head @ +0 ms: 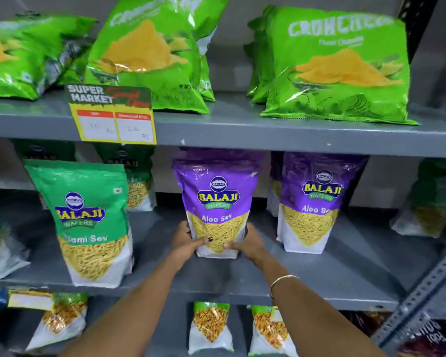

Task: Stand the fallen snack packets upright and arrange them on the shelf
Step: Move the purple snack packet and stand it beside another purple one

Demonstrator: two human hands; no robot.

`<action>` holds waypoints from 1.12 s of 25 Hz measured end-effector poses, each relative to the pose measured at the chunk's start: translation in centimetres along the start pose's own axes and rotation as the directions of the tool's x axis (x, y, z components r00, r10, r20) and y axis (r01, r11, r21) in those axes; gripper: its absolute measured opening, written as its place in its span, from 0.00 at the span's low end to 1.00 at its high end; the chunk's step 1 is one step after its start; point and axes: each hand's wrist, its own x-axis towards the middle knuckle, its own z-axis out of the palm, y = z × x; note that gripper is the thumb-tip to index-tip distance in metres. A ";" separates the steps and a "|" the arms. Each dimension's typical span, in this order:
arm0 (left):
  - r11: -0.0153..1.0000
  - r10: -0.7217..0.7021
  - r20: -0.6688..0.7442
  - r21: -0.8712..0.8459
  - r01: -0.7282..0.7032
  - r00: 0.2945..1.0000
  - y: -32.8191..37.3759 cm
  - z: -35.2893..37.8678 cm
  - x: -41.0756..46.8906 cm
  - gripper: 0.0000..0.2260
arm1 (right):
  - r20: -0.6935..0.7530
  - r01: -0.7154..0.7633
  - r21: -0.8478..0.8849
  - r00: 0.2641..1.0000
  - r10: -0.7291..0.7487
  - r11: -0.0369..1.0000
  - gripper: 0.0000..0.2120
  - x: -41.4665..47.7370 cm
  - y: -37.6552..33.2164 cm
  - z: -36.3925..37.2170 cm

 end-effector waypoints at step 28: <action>0.890 0.018 -0.022 0.456 -0.006 1.000 -0.5 -2.0 -8.4 0.29 | -0.052 -0.007 -0.094 0.999 0.002 0.996 0.35 -9.6 0.0 0.2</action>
